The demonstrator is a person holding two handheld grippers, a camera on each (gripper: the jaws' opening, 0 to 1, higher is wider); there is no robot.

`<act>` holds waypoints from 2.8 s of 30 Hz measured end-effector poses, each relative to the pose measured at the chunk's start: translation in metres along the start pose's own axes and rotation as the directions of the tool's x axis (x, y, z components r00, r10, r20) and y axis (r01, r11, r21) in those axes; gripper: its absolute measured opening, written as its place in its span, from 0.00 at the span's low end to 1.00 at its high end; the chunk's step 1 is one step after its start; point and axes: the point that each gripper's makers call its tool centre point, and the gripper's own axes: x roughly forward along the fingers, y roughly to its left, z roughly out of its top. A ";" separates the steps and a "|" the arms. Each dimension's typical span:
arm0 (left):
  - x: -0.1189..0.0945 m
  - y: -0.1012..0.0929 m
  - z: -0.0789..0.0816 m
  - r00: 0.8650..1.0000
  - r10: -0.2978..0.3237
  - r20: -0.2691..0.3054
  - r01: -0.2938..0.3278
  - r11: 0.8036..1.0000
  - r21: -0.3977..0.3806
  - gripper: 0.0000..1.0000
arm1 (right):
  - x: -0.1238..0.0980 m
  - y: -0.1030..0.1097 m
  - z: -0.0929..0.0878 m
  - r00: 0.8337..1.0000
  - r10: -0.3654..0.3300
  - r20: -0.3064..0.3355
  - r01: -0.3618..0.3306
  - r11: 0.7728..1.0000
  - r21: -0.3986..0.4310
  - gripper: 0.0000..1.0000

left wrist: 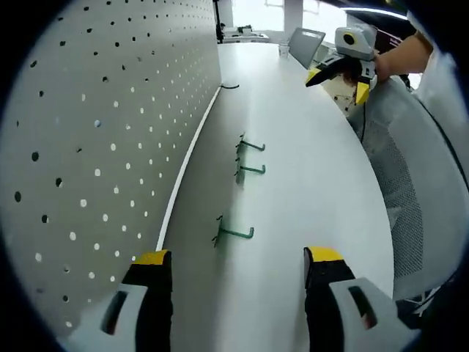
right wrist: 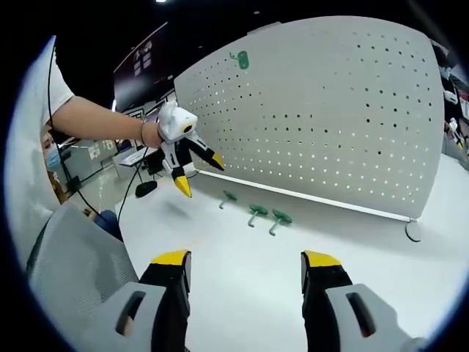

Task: Insert the hook assembly into the mounting plate slot until the hook locks in place.

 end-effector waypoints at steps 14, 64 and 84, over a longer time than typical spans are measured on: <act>0.017 0.001 0.001 0.998 -0.042 -0.041 0.045 0.996 0.073 0.74 | 0.000 -0.002 -0.001 1.000 -0.002 -0.002 0.002 1.000 0.011 0.59; 0.051 -0.004 -0.016 0.980 -0.116 -0.164 0.132 0.987 0.096 0.66 | -0.001 -0.006 -0.001 1.000 -0.018 0.002 0.018 0.999 0.037 0.56; 0.051 0.005 -0.011 0.987 -0.074 -0.143 0.078 0.997 0.022 0.40 | -0.003 -0.011 0.000 0.999 -0.033 0.008 0.033 0.998 0.053 0.53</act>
